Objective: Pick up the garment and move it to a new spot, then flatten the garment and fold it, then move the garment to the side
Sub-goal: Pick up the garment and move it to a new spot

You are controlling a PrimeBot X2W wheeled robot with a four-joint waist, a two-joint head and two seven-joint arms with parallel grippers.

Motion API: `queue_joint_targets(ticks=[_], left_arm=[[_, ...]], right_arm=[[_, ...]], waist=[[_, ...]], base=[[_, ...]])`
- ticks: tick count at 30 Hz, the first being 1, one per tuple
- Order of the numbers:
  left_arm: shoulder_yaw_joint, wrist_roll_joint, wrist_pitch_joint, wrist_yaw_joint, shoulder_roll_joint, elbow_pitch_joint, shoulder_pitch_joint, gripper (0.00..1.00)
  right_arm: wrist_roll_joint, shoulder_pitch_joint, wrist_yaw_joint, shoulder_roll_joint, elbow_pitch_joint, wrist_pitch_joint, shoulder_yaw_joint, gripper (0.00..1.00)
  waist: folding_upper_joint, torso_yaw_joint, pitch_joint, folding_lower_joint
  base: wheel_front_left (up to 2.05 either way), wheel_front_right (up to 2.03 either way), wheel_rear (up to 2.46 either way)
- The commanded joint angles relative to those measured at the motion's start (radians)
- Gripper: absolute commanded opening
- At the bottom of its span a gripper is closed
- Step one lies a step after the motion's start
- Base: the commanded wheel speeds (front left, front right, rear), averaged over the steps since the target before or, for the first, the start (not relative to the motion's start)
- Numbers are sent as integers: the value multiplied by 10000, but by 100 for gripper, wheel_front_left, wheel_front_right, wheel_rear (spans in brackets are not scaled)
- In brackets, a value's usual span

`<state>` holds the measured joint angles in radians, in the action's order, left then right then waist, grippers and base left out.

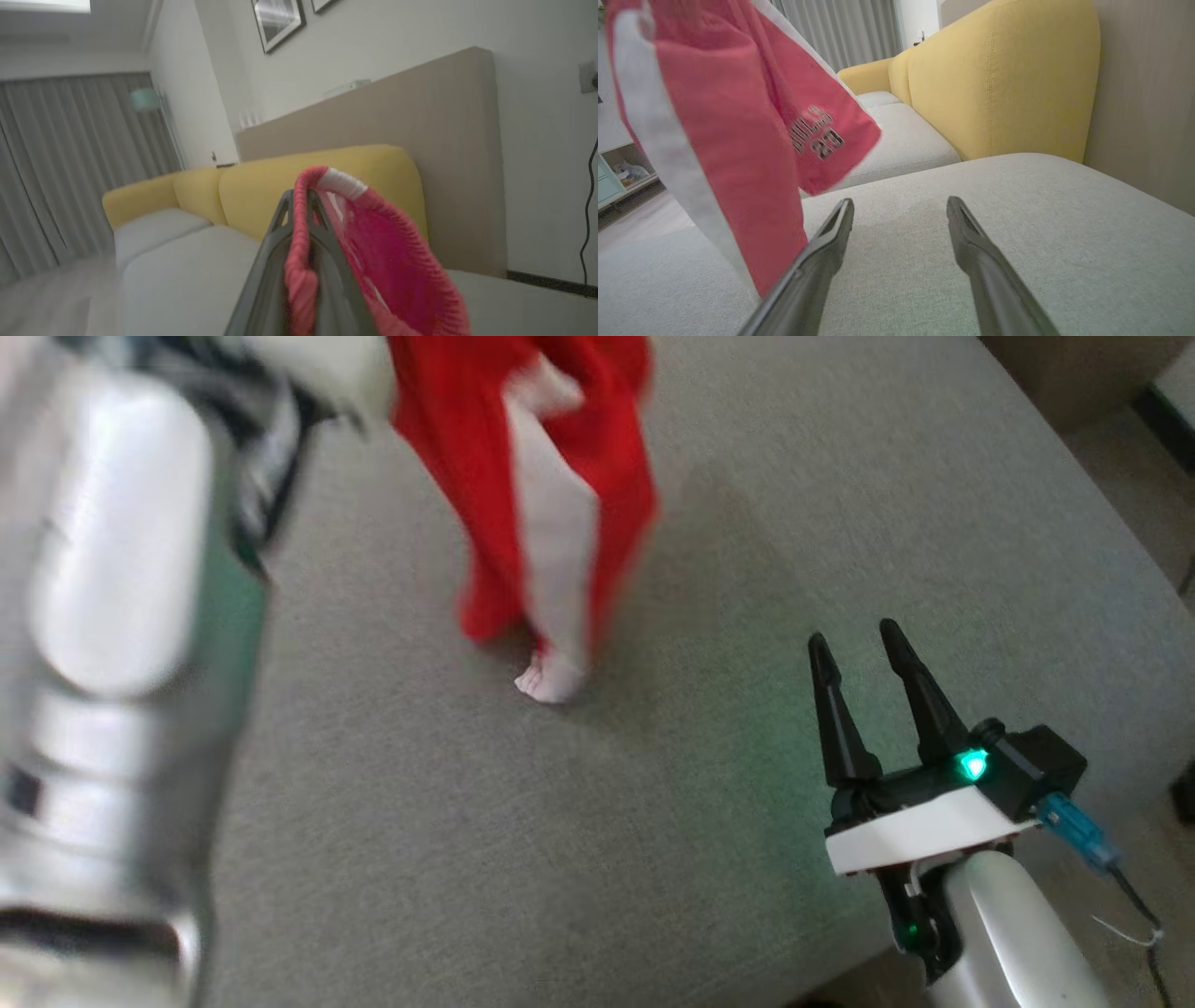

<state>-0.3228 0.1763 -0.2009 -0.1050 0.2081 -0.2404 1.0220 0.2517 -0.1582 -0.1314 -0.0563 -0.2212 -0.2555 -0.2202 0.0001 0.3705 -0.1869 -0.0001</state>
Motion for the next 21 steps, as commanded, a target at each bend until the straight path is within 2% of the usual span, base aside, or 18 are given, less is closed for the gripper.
queue_joint_targets(ticks=[1,4,7,8,11,14,21], left_arm=[[233,156,104,129,233,14,-507,0],[143,378,650,354,-16,-510,-1941,0],[121,597,1685,559,-267,-1260,-3425,2],[162,721,2610,694,-463,-1858,-4230,100],[240,783,4009,1014,-776,-2649,-5143,100],[341,752,4574,1304,-1035,-2817,-5883,100],[1316,-65,4622,1963,-1435,352,-8464,100]], right_arm=[[115,-415,7,60,370,-63,-289,100],[217,-475,7,60,392,-63,-434,100],[203,-506,7,60,380,-63,-359,100],[139,-504,7,60,342,-63,-217,100],[-46,-458,7,60,260,-63,20,100],[-275,-346,7,60,138,-63,293,100],[-774,68,7,60,-22,-63,527,100]], waist=[[-1,279,-394,1],[-1,256,-652,1],[-1,55,-834,1],[-1,-178,-900,1],[-1,-639,-909,1],[-1,-1211,-721,1],[-1,-2381,164,1]], base=[[0,0,0],[0,0,0],[0,0,0],[0,0,0],[0,0,0],[0,0,0],[0,0,0]])
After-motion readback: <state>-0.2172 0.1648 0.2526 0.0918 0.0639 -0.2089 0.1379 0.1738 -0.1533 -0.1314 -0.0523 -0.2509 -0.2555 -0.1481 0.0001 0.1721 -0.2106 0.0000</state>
